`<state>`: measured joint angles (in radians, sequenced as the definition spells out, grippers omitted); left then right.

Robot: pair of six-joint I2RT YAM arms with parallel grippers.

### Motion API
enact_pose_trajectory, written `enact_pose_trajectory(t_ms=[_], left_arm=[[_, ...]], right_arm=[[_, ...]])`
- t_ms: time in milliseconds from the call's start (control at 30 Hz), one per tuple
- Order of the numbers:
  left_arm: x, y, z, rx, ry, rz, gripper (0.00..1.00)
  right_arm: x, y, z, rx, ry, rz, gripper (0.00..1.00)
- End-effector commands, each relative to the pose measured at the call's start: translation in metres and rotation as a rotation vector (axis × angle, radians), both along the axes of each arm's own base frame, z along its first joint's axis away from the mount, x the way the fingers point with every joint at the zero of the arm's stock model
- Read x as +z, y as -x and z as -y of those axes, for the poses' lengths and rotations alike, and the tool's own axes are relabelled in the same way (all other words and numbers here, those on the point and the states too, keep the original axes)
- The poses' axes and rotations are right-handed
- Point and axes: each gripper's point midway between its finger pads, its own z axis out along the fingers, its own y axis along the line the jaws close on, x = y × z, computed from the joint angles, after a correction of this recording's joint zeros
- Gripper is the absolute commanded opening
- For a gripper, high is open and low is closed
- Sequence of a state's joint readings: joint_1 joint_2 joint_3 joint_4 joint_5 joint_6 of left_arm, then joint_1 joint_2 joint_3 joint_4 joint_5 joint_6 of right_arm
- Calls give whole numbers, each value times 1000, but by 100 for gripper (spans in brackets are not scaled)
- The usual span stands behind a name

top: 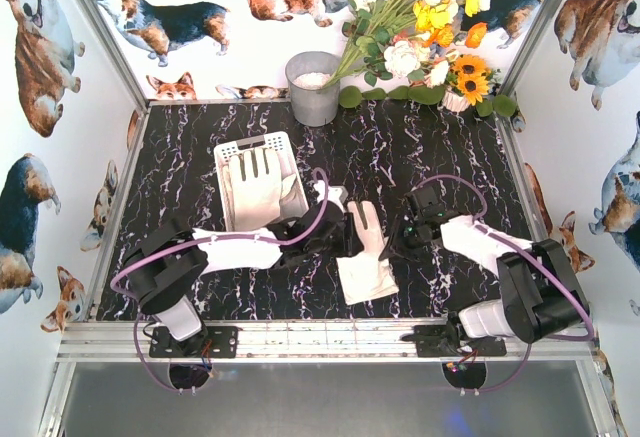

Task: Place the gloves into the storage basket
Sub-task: Adjust the glove at the center of the board.

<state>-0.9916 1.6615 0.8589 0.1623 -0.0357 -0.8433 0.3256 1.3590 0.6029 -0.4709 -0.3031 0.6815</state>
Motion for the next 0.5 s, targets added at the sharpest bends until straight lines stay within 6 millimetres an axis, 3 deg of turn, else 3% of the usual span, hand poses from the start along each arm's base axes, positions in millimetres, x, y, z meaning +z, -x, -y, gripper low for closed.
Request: enact_pose_trajectory(t_ms=[0,67,267,467], left_arm=[[3,0,-5,39,23,9,35],[1,0,-3,37,40,8,32],[-36,0,-2,32,-27,-28,26],[-50,3,-4,45,-32,-57,25]], right_arm=[[4,-2,6,31,47,12,29],[11,-2,8,49,62,26,34],[29,12,15,75,66,53,44],[23,30,7,60,-10,25,52]])
